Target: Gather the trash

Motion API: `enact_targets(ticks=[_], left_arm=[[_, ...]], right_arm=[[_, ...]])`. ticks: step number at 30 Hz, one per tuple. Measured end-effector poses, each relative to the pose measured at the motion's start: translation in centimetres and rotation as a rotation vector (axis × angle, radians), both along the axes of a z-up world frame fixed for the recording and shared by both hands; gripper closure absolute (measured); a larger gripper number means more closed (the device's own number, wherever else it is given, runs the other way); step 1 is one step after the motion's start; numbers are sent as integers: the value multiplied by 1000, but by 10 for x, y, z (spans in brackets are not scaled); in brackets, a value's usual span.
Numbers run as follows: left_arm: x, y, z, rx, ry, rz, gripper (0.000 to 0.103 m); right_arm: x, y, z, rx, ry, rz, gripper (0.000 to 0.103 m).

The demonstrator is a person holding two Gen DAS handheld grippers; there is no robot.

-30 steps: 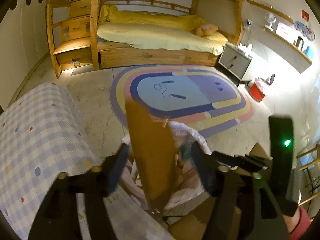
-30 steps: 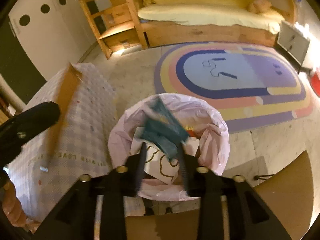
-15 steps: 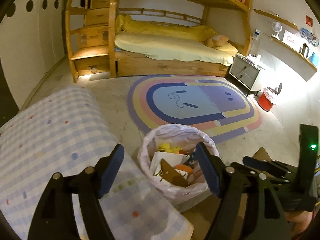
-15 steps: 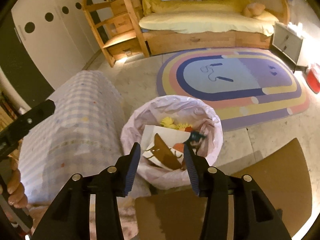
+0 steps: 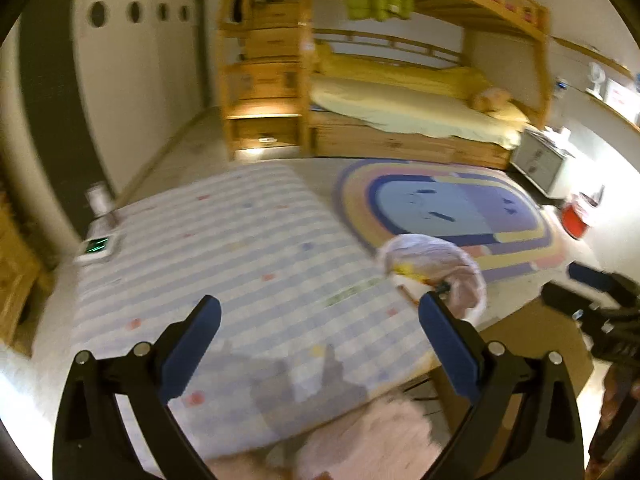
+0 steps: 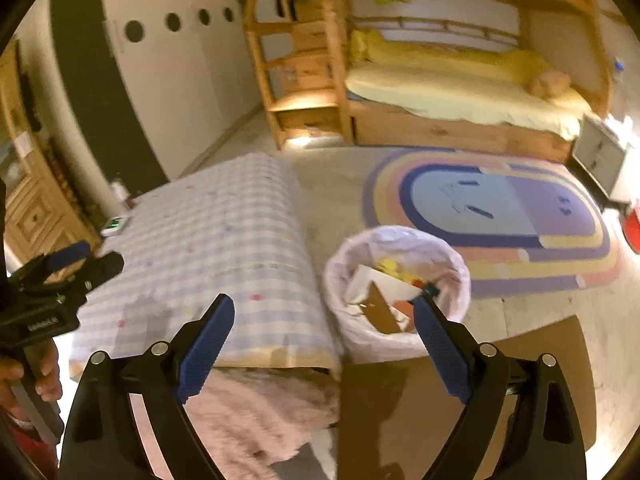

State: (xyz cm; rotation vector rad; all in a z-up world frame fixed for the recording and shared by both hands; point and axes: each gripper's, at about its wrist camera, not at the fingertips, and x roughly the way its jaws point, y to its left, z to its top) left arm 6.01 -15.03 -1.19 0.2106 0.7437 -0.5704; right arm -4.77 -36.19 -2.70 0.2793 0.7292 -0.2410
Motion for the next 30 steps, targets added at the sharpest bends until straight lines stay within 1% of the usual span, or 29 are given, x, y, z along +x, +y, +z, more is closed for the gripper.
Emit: enact_targets(ticks=[3,6,9,11,13,15,16,20,30], left_arm=[[-5,41,8,-8,6,103,7],[-12,80,14,5,23,211,7],[-19,106,20,6,29,264,7],[-25,124,24,26,30,301,7],[-35,141,30,51,11,352,7],[-46,155,37,48,-9,392,7],[-49,160,39,43,-13,400,7],[-61,174,45,43,-27,436,7],[-62,181,49,37,-40,459,7]], right_arm=[[-2,25,21,-25,-45,63,12],[0,51,37,-29,-76,146,11],[2,71,51,-31,-93,201,10],[2,88,60,-55,-100,233,10],[1,103,64,-91,-88,258,9],[1,113,67,-111,-78,268,9],[0,119,66,-128,-70,270,9],[-4,130,65,-139,-58,293,9],[-10,134,65,-138,-66,293,9]])
